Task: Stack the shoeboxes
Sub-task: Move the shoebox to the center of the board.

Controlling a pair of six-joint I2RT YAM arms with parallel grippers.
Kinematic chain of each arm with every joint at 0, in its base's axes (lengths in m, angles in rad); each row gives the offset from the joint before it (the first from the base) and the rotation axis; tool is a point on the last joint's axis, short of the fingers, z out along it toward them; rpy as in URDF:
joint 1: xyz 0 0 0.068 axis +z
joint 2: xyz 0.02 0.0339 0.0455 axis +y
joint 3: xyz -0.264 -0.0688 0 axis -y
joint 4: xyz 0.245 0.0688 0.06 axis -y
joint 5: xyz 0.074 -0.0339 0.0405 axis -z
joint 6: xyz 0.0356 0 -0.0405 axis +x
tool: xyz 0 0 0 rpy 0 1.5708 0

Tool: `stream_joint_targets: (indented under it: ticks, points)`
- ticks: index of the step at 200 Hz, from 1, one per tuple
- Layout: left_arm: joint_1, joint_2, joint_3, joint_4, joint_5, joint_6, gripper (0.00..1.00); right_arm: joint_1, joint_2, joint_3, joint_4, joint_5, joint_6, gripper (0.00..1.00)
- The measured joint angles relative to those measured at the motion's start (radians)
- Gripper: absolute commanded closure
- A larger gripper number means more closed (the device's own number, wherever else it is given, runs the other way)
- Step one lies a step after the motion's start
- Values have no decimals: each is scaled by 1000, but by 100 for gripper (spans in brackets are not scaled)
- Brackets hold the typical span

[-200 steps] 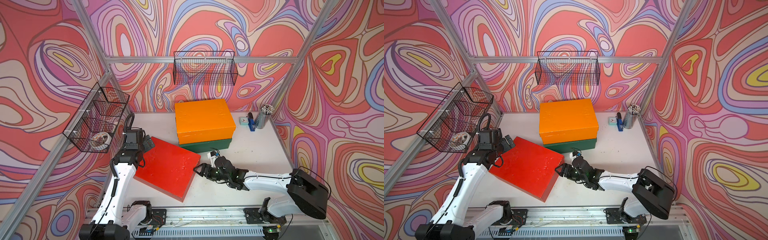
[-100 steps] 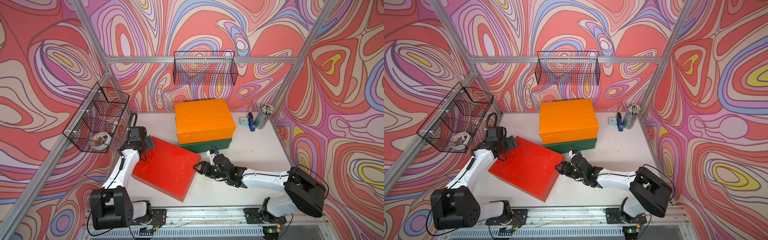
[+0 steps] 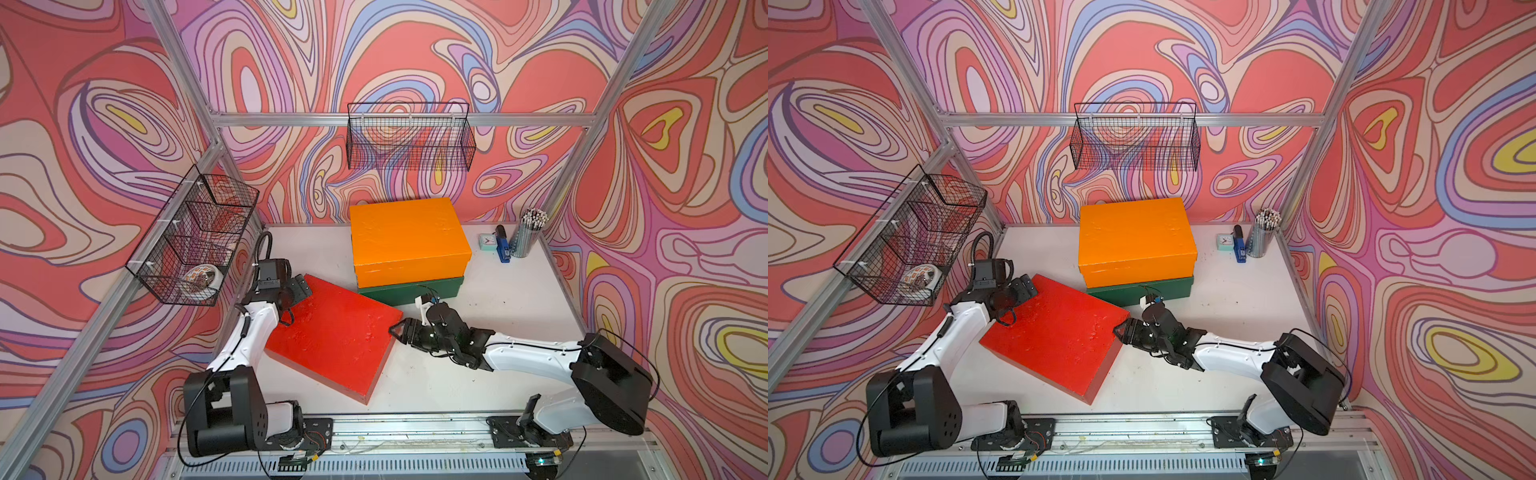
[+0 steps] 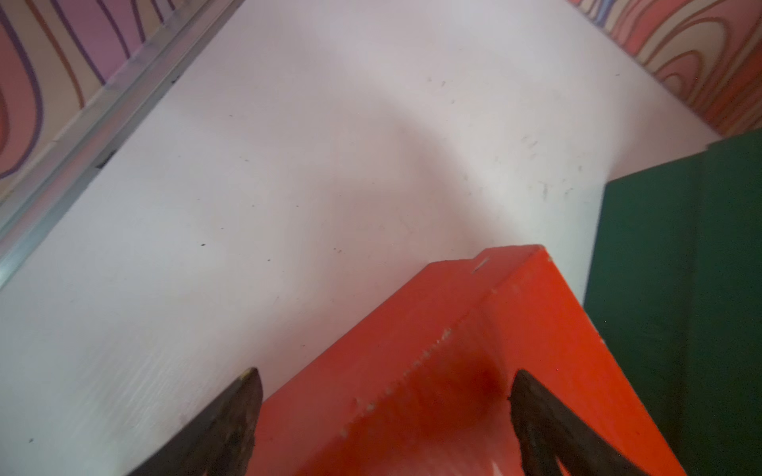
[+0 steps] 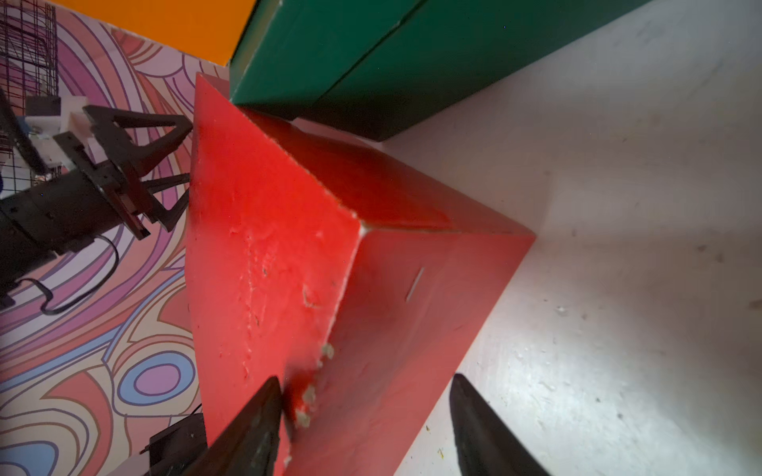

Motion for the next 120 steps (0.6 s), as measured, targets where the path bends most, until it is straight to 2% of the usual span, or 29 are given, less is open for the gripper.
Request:
stream_joint_targets:
  ticks: [46,76,102,120]
  points:
    - [-2,-256,-199,71,163,-59,6,-87,-39,-13,-51,-24,-22,37]
    - [-17,-371,-283,85,243,-95,6,-144,-77,-32,-85,-45,-35,38]
    - [-80,-401,-372,19,310,-149,7,-194,-103,-34,-130,-54,-48,37]
    - [-138,-436,-371,-4,319,-171,7,-234,-121,-36,-158,-68,-60,37]
